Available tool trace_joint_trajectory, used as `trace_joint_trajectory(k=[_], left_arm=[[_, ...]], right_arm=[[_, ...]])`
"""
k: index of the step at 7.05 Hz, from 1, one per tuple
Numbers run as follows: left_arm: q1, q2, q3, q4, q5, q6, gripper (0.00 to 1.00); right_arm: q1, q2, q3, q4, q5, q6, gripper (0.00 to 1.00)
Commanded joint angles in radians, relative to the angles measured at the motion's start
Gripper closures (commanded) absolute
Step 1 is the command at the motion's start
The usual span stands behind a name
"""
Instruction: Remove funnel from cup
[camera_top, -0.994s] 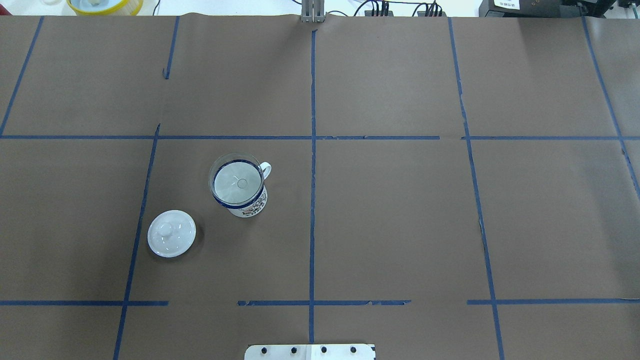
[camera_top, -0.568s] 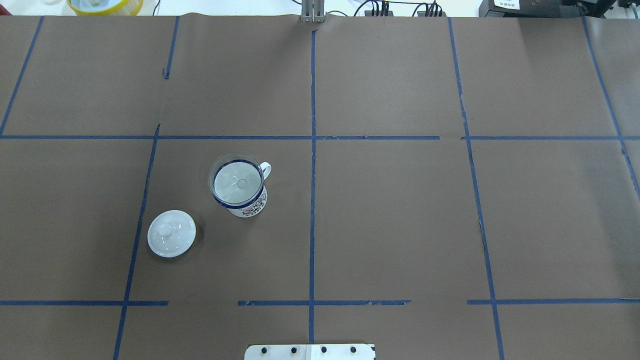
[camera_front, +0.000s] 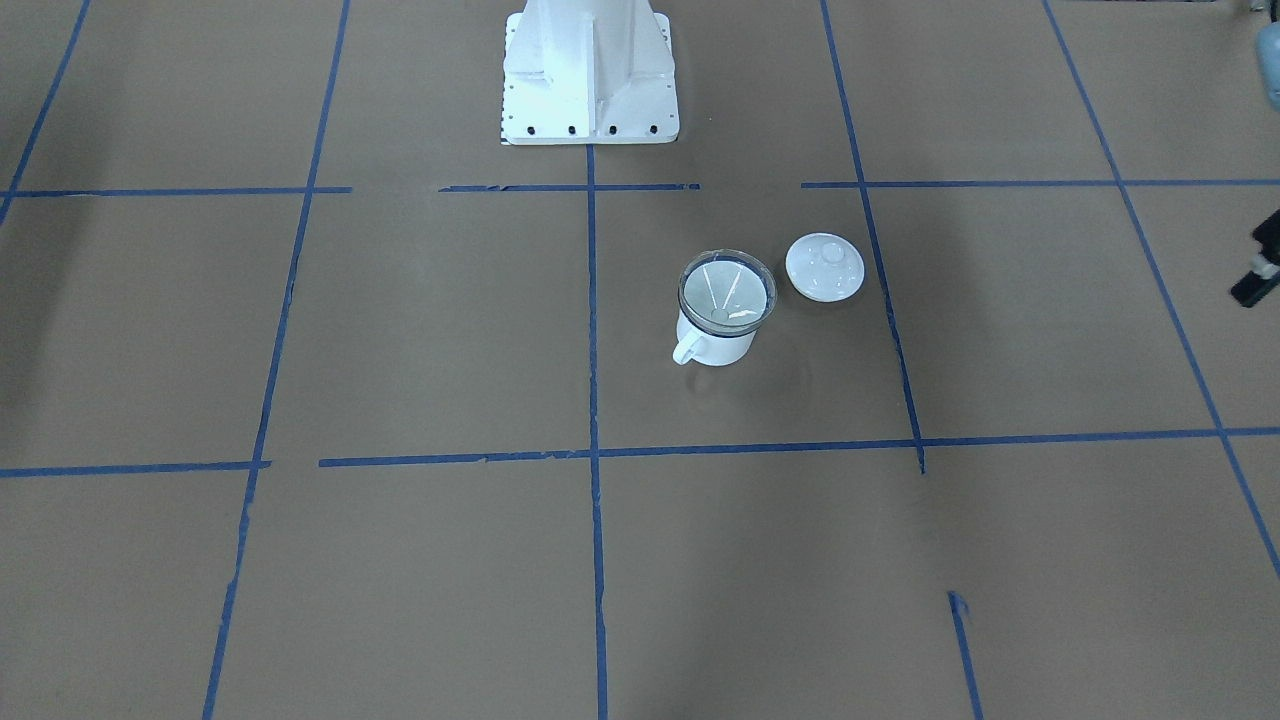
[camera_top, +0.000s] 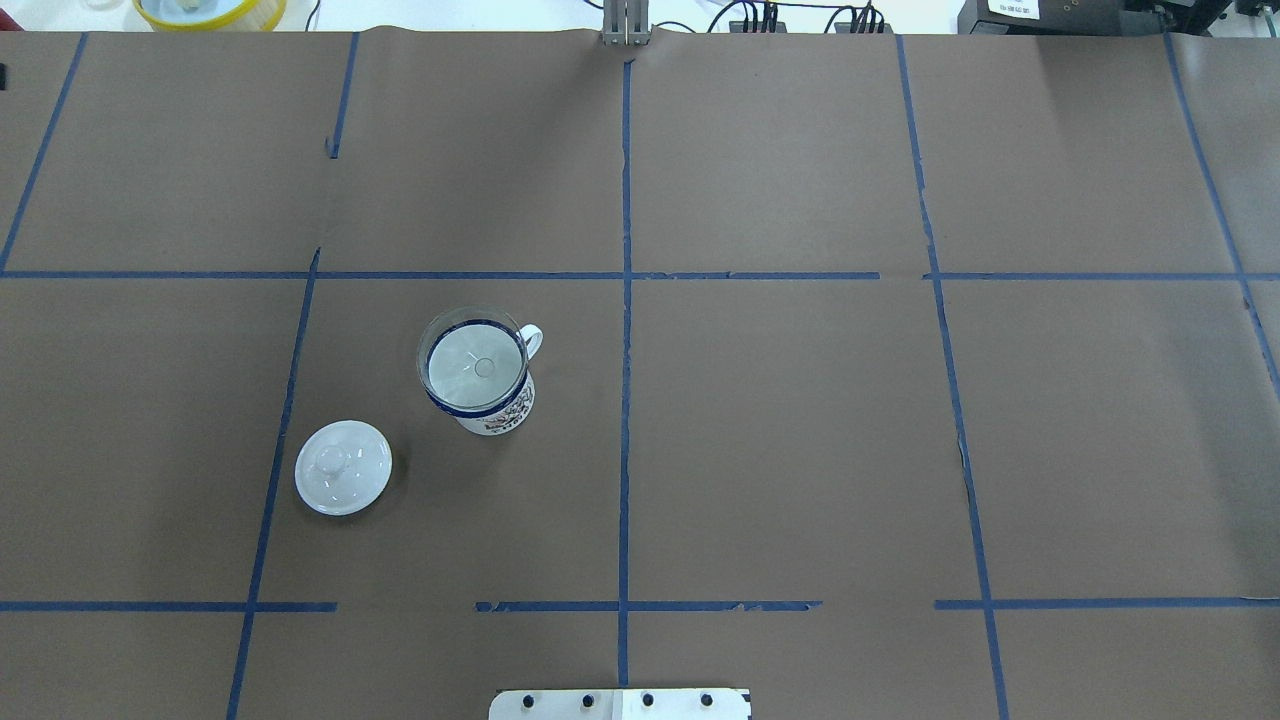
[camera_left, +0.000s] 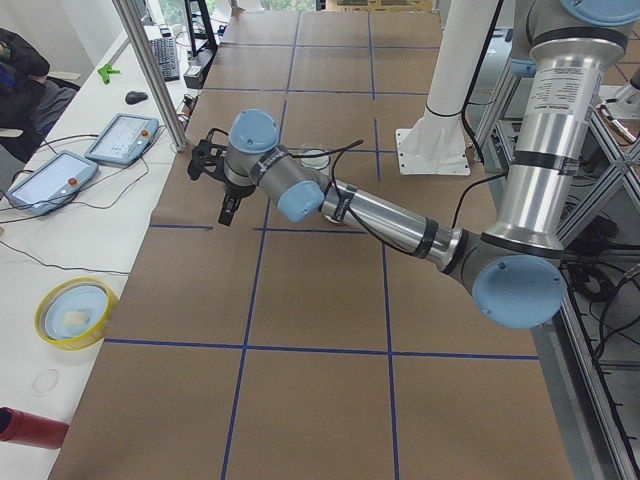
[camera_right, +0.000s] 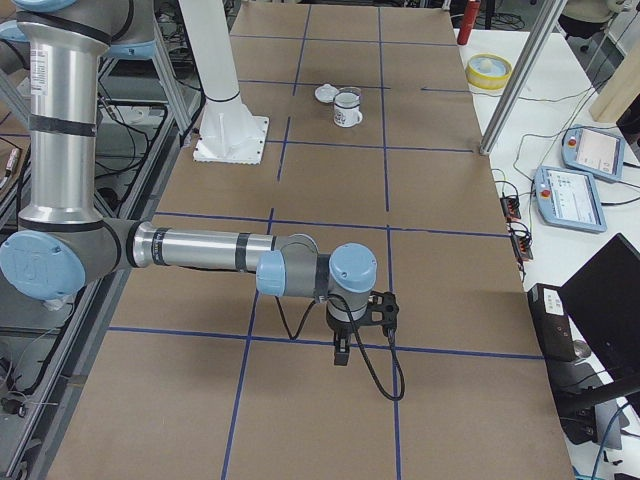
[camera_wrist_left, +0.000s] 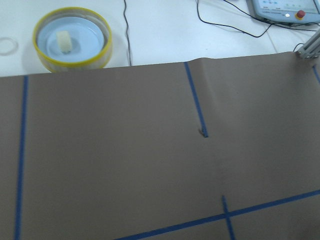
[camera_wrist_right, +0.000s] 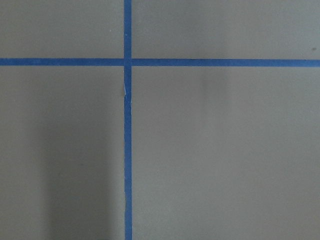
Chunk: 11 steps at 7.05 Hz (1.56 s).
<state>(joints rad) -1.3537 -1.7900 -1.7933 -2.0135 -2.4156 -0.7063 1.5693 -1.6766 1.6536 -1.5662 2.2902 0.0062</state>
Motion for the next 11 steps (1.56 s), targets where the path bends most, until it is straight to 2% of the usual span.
trace_joint_trajectory(k=[1, 2, 3, 4, 6, 8, 11], left_arm=[[0.236, -0.127, -0.018, 0.027, 0.137, -0.357, 0.0], [0.31, -0.244, -0.012, 0.161, 0.191, -0.419, 0.0], [0.402, -0.37, -0.021, 0.369, 0.26, -0.473, 0.0], [0.497, -0.44, -0.006, 0.451, 0.332, -0.549, 0.0], [0.606, -0.48, 0.012, 0.457, 0.398, -0.677, 0.0], [0.683, -0.52, 0.095, 0.458, 0.435, -0.742, 0.0], [0.72, -0.52, 0.123, 0.493, 0.463, -0.746, 0.01]], right_arm=[[0.0, 0.0, 0.0, 0.0, 0.0, 0.0, 0.0], [0.0, 0.0, 0.0, 0.0, 0.0, 0.0, 0.0], [0.0, 0.0, 0.0, 0.0, 0.0, 0.0, 0.0], [0.0, 0.0, 0.0, 0.0, 0.0, 0.0, 0.0], [0.0, 0.0, 0.0, 0.0, 0.0, 0.0, 0.0], [0.0, 0.0, 0.0, 0.0, 0.0, 0.0, 0.0], [0.0, 0.0, 0.0, 0.0, 0.0, 0.0, 0.0]])
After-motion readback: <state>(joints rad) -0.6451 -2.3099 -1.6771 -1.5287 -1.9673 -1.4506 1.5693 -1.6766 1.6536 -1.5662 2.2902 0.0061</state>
